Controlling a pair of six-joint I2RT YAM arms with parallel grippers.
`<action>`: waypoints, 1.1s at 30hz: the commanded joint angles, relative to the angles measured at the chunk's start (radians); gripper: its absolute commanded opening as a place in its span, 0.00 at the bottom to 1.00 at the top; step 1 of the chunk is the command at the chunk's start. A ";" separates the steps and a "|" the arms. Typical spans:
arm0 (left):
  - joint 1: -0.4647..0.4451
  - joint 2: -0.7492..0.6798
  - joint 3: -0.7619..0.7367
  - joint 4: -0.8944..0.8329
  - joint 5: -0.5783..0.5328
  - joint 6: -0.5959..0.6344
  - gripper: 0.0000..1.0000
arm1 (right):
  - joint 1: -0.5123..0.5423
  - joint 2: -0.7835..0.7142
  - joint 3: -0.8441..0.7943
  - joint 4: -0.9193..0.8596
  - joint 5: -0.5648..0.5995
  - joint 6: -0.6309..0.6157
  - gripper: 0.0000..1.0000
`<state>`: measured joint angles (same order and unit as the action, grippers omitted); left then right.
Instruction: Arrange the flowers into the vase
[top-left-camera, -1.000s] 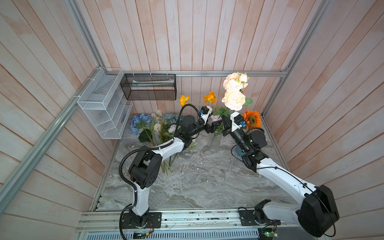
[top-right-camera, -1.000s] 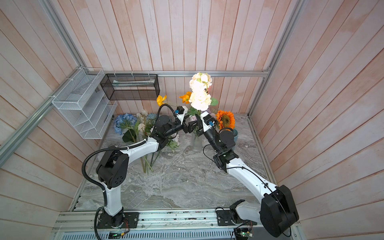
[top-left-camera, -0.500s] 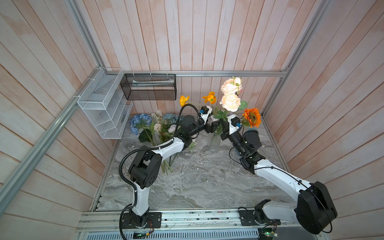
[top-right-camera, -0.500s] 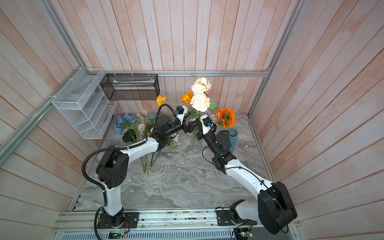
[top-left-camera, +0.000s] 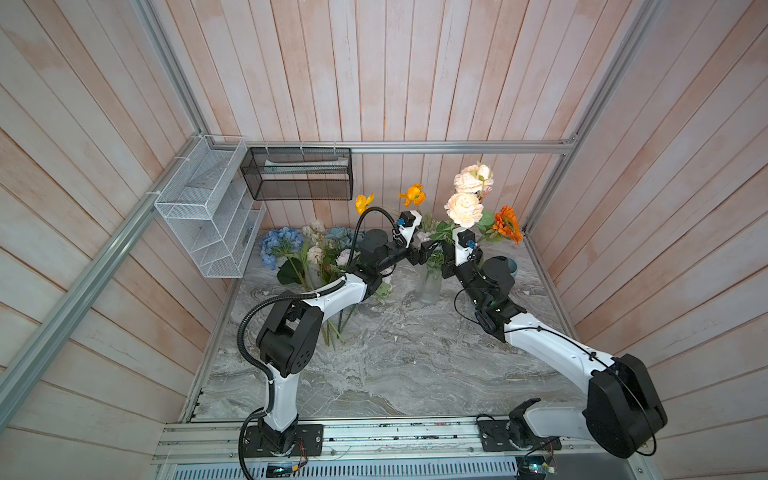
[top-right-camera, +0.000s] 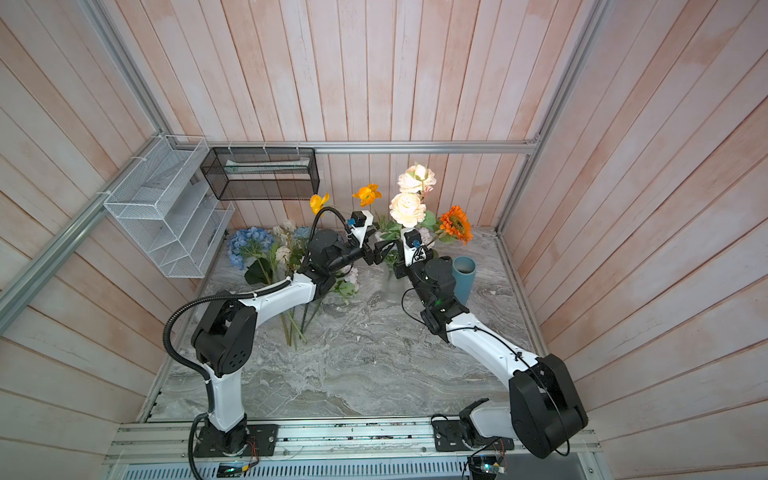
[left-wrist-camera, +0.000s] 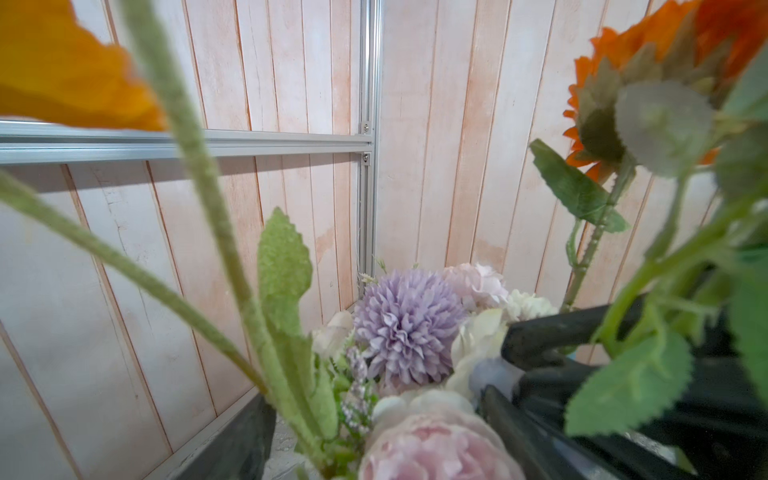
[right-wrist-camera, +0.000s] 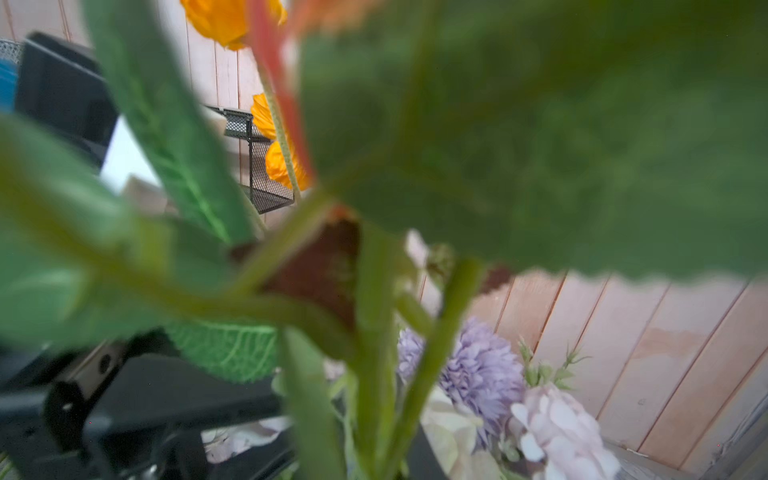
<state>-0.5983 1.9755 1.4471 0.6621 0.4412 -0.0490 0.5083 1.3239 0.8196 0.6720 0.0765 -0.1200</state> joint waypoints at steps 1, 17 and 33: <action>-0.006 -0.007 -0.001 0.041 0.020 0.005 0.79 | 0.001 -0.041 0.009 -0.038 -0.017 0.026 0.25; -0.006 -0.016 -0.019 0.055 0.021 -0.003 0.78 | 0.000 -0.078 0.028 -0.007 -0.015 0.015 0.46; -0.006 -0.029 -0.039 0.064 0.020 -0.003 0.78 | 0.001 -0.002 -0.015 -0.063 0.024 0.034 0.31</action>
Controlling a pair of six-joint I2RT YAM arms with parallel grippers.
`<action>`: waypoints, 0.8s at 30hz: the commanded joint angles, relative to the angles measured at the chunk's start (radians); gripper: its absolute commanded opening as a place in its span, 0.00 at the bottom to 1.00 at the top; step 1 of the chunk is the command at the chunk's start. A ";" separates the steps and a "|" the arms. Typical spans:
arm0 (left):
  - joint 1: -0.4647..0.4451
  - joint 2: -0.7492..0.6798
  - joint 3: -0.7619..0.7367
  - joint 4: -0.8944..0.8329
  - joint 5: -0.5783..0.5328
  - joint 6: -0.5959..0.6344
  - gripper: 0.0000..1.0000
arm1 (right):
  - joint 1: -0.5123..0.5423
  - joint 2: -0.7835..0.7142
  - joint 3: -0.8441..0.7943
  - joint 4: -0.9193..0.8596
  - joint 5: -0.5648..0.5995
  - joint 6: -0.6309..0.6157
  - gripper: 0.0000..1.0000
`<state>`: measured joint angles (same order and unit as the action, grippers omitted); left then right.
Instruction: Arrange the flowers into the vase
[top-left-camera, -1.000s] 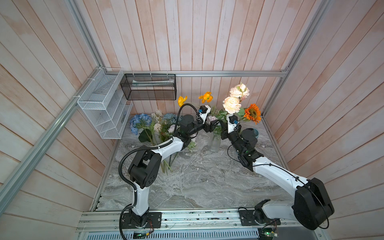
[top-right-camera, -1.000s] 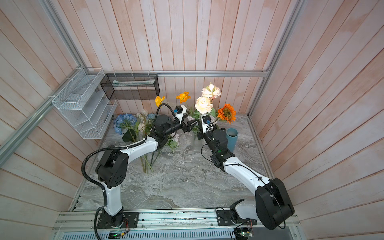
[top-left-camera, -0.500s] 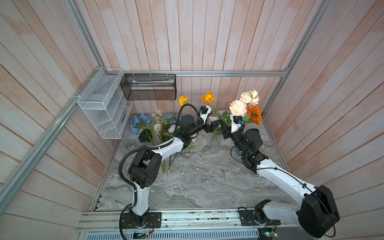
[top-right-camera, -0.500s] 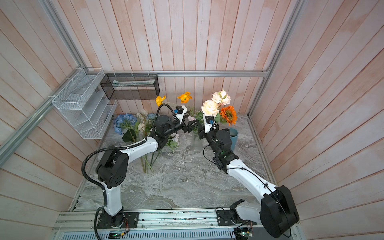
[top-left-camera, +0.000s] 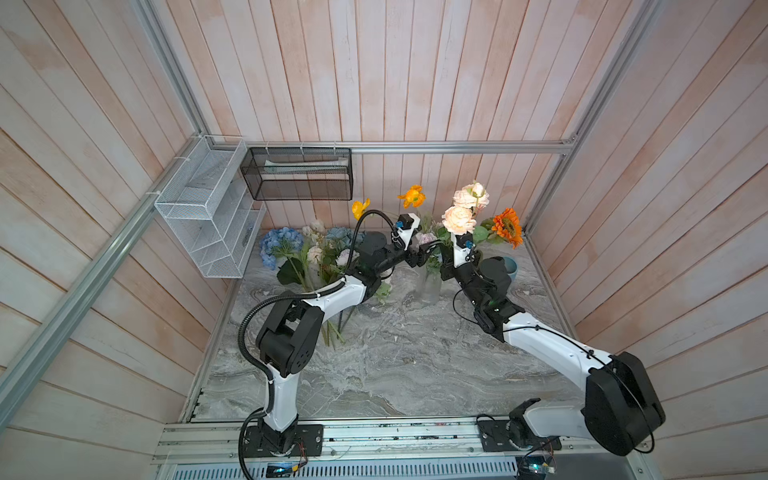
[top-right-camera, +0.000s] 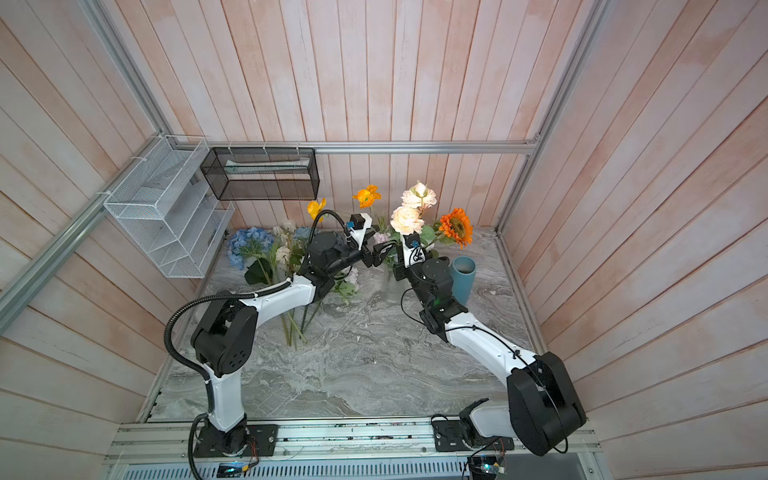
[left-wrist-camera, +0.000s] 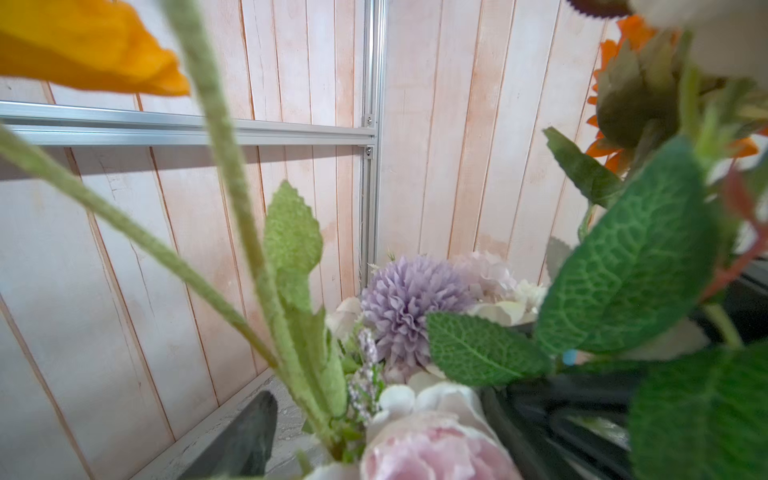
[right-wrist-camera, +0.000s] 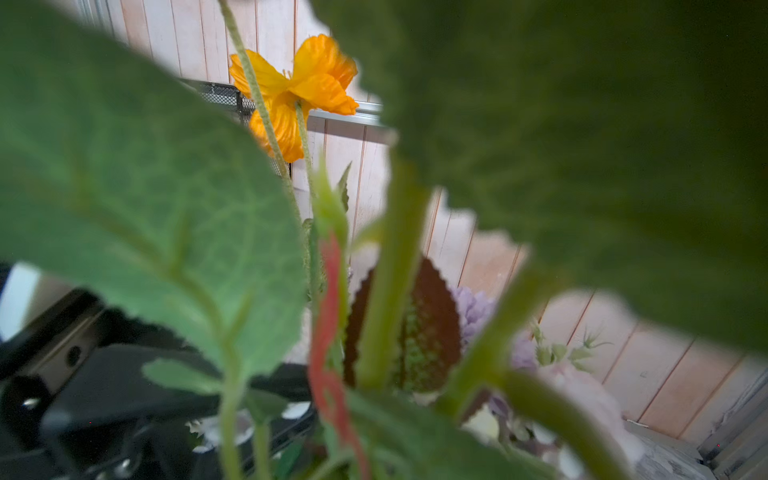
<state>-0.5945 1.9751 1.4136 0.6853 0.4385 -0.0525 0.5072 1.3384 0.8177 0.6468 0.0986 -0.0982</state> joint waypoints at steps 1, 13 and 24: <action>-0.009 -0.028 -0.006 0.042 0.021 -0.004 0.78 | 0.001 -0.031 -0.011 -0.045 -0.003 0.014 0.35; -0.009 -0.028 -0.003 0.044 0.023 -0.011 0.78 | 0.001 -0.183 -0.012 -0.059 -0.047 0.043 0.70; -0.010 -0.043 -0.011 0.038 0.023 -0.007 0.78 | -0.002 -0.110 -0.006 -0.001 -0.041 0.024 0.31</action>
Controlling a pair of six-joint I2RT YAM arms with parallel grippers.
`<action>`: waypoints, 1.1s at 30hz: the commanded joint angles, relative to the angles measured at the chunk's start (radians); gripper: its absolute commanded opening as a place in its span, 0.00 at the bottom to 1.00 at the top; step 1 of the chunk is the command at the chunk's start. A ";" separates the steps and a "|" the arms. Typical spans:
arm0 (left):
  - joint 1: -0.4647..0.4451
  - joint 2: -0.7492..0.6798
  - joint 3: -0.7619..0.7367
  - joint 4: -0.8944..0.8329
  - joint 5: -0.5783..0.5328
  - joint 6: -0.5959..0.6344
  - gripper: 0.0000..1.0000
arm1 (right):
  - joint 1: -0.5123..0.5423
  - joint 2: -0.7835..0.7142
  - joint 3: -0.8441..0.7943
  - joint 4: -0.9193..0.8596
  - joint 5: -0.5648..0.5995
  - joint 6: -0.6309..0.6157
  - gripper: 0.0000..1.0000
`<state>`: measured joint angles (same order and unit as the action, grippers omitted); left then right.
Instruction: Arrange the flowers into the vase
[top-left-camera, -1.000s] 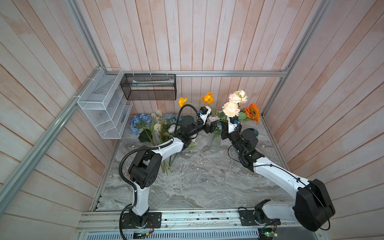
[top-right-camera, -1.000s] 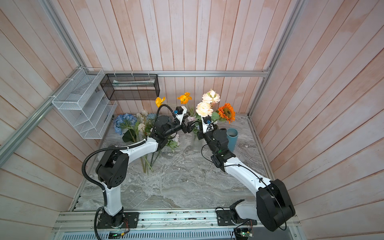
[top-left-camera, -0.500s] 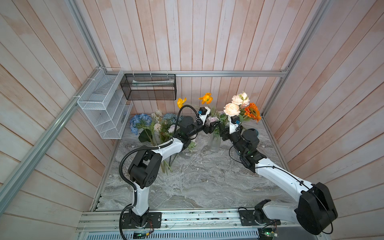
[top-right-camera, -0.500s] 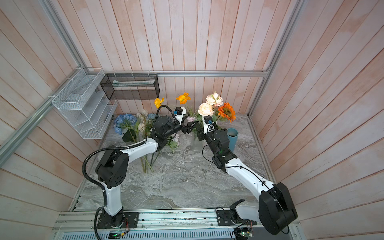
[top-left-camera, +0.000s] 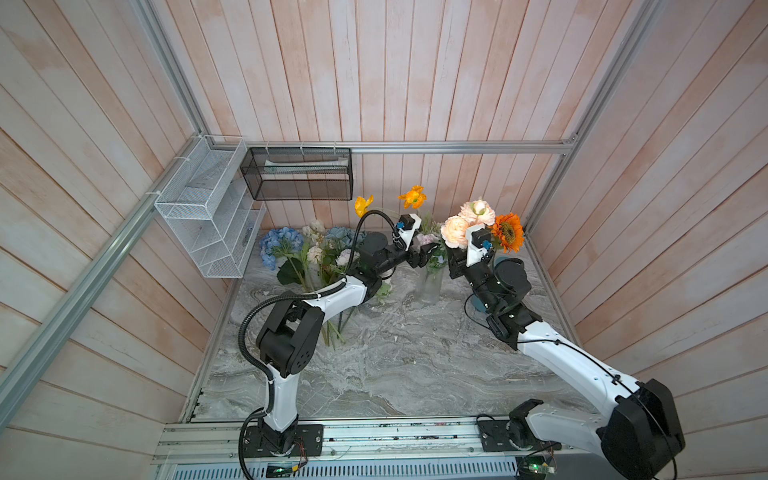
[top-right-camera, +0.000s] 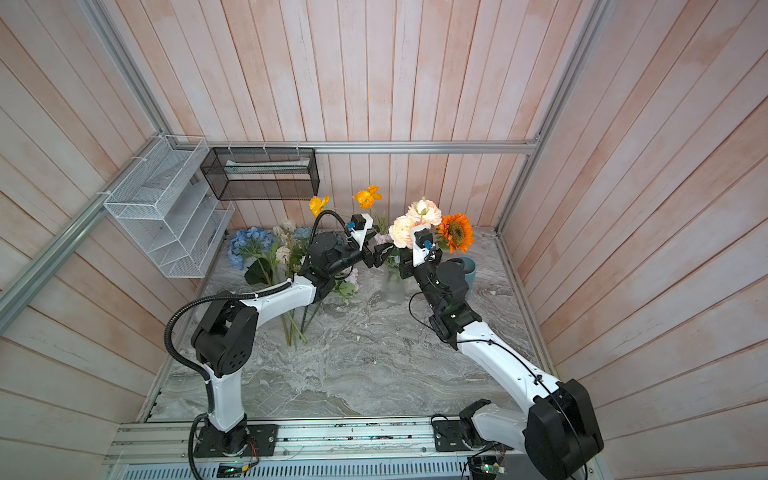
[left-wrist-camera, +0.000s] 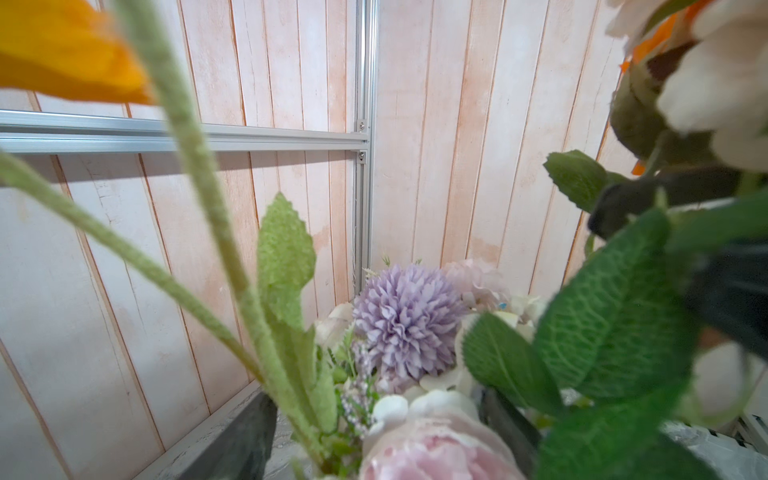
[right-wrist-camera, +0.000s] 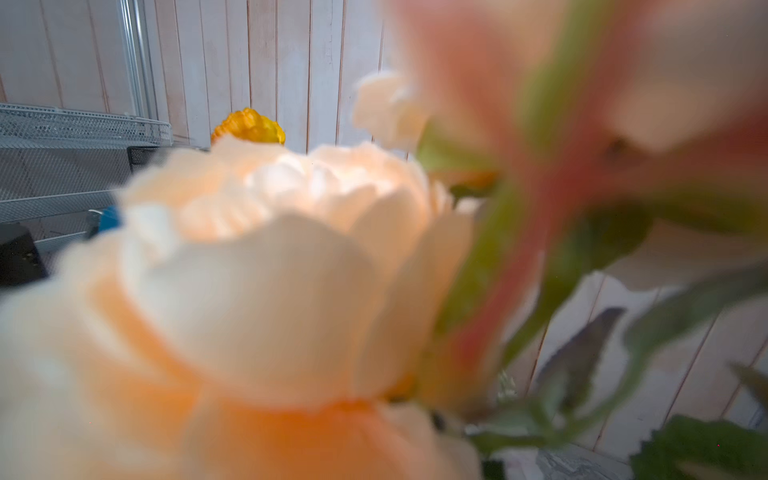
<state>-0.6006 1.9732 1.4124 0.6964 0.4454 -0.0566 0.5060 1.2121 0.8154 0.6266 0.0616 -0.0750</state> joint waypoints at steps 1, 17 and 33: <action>-0.003 -0.042 -0.010 0.026 0.016 -0.001 0.78 | -0.001 0.018 -0.009 0.019 -0.007 0.006 0.31; -0.003 -0.067 -0.044 0.020 -0.003 -0.014 0.80 | -0.001 -0.132 -0.094 -0.130 -0.052 0.096 0.68; -0.009 -0.219 -0.187 -0.087 -0.058 -0.136 1.00 | -0.001 -0.318 -0.333 -0.258 -0.078 0.268 0.83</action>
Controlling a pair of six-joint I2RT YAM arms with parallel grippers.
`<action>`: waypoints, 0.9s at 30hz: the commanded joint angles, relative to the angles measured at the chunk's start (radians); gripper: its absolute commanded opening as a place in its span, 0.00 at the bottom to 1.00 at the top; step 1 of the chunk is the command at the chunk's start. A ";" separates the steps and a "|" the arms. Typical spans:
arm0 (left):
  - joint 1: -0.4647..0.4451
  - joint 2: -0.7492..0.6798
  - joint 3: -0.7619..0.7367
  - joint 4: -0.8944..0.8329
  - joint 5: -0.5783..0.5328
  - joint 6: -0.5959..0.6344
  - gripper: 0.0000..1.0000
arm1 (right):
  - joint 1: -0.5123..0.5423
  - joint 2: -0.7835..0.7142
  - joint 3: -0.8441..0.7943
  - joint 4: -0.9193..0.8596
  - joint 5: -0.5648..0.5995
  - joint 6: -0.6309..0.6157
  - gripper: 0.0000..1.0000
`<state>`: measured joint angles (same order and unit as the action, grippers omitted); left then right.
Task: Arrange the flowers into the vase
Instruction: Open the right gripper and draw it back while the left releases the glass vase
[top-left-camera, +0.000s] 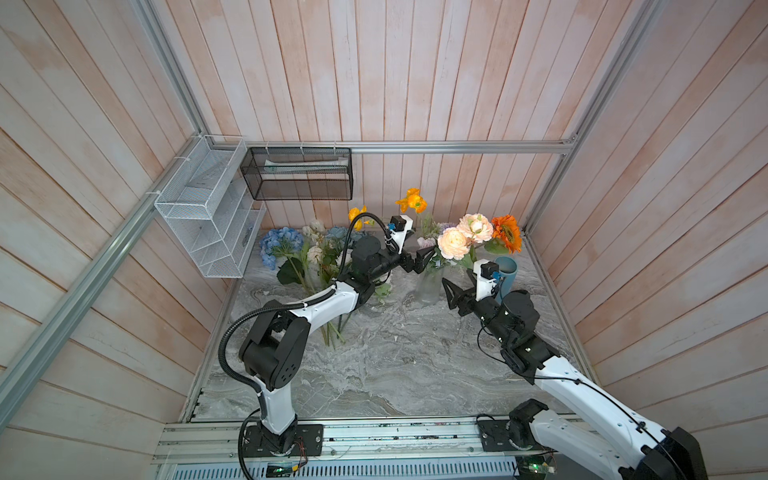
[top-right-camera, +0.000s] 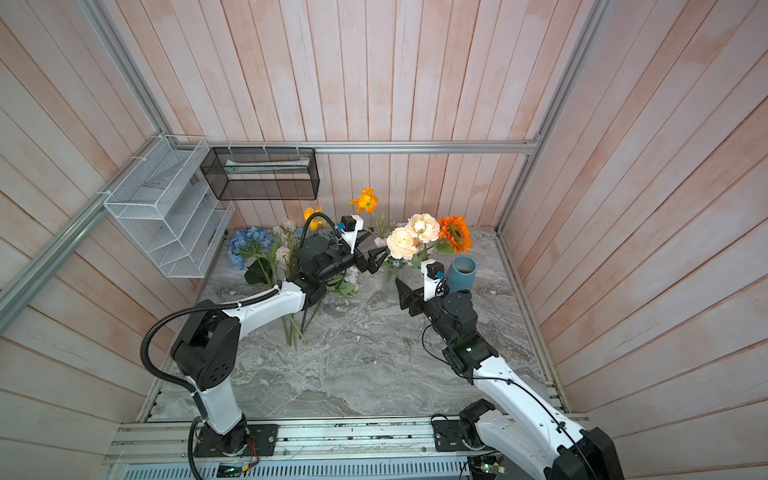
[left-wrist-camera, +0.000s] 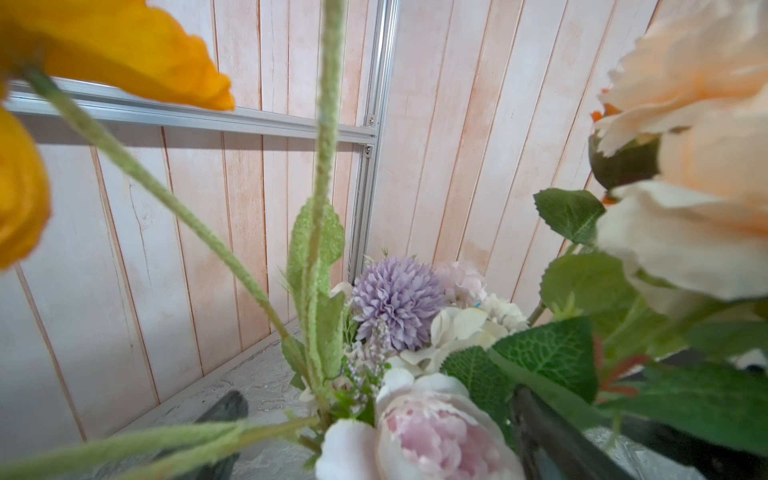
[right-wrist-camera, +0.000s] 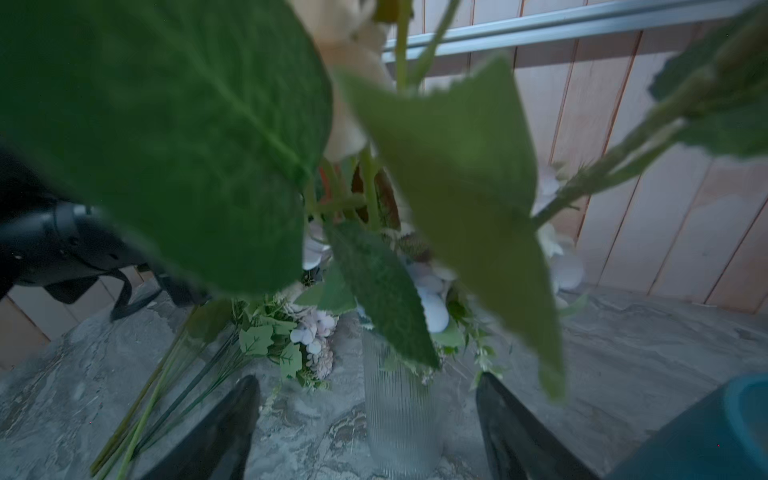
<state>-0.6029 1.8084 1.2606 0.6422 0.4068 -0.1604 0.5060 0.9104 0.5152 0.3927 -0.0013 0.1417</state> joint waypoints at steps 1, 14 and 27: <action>-0.008 -0.072 -0.059 -0.039 -0.023 -0.042 1.00 | -0.001 -0.019 -0.055 -0.016 -0.010 0.066 0.83; 0.002 -0.324 -0.414 -0.103 -0.247 -0.168 1.00 | 0.000 0.118 -0.248 0.306 0.032 0.099 0.86; 0.124 -0.353 -0.582 -0.044 -0.348 -0.438 1.00 | 0.001 0.514 -0.114 0.673 0.054 -0.017 0.89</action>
<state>-0.4767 1.4788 0.6868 0.5541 0.0887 -0.5526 0.5060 1.3811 0.3569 0.9451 0.0280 0.1566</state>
